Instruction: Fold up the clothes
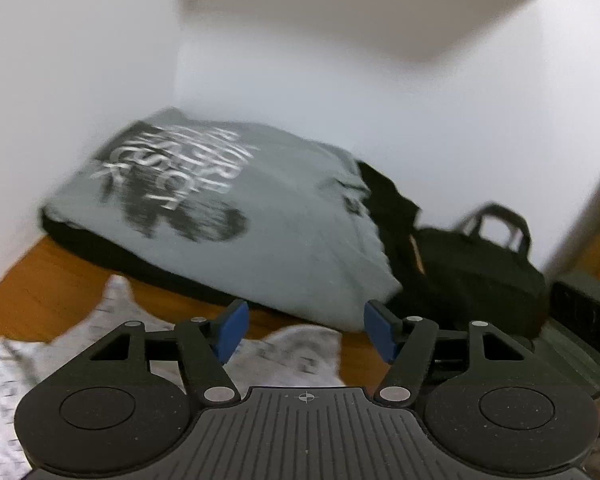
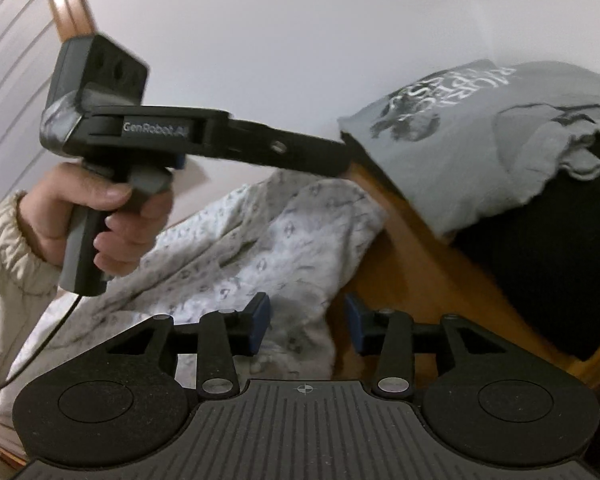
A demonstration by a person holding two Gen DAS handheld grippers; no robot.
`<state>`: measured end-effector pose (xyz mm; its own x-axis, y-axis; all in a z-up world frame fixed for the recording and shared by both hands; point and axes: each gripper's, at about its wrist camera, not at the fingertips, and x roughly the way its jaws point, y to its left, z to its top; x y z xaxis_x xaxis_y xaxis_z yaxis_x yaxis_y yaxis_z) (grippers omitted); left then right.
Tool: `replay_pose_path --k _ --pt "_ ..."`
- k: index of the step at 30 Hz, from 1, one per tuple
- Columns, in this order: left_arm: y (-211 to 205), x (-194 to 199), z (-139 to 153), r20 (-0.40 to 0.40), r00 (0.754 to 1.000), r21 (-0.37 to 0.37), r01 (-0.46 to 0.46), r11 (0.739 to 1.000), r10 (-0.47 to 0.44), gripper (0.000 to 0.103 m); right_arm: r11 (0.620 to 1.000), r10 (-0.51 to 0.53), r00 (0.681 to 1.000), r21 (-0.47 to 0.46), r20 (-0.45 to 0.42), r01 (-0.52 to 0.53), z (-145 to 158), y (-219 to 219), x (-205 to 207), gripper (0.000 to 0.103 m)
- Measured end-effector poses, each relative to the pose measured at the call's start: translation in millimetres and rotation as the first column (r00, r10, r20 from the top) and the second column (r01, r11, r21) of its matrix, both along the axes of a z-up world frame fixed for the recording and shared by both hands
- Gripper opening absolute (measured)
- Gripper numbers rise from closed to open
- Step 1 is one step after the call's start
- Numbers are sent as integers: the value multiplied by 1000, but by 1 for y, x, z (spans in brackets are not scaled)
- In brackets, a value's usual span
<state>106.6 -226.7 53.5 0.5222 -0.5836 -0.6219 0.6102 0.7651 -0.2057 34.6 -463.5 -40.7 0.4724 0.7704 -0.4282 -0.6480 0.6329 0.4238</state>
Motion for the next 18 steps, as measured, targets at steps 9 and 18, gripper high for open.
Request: replay_pose_path --k 9,18 --pt "-5 12 -10 -31 996 44 -79 996 81 2 997 49 993 -57 107 -43 4 3 -17 4" --pt "24 25 -3 -130 980 -149 -169 974 150 5 995 72 993 -73 96 -66 0 -14 -21 3"
